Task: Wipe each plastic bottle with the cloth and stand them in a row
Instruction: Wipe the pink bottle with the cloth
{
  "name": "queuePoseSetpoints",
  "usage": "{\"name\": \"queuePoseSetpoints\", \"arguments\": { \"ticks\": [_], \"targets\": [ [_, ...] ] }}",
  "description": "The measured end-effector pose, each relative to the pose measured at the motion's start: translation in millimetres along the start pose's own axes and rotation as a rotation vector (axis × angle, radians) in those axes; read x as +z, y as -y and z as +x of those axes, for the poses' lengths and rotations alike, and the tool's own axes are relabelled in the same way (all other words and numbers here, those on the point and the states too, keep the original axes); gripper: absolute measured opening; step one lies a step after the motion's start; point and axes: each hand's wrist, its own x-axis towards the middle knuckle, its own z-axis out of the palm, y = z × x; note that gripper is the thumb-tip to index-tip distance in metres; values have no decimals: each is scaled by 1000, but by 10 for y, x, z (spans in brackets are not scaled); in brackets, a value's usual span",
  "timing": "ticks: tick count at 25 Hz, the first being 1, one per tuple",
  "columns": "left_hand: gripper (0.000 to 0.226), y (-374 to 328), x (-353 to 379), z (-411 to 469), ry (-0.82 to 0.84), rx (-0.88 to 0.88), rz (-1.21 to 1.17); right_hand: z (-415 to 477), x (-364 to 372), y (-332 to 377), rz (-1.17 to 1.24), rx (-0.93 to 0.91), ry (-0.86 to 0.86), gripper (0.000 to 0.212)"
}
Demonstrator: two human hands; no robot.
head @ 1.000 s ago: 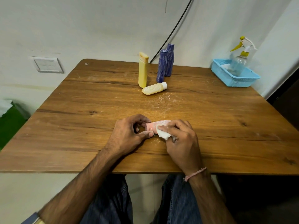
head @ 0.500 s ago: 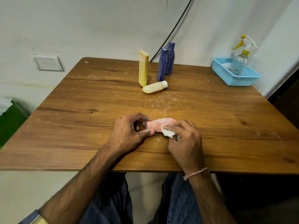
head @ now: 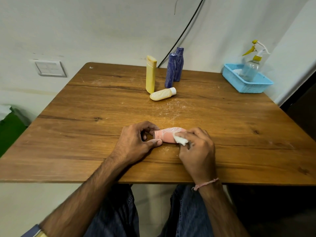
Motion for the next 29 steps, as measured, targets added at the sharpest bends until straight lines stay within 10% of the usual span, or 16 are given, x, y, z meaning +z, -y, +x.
{"name": "queuePoseSetpoints", "arguments": {
  "ticks": [29],
  "targets": [
    [36,-74,7,26,26,-48,42,242,-37,-217,8,53,67,36]
  ]
}}
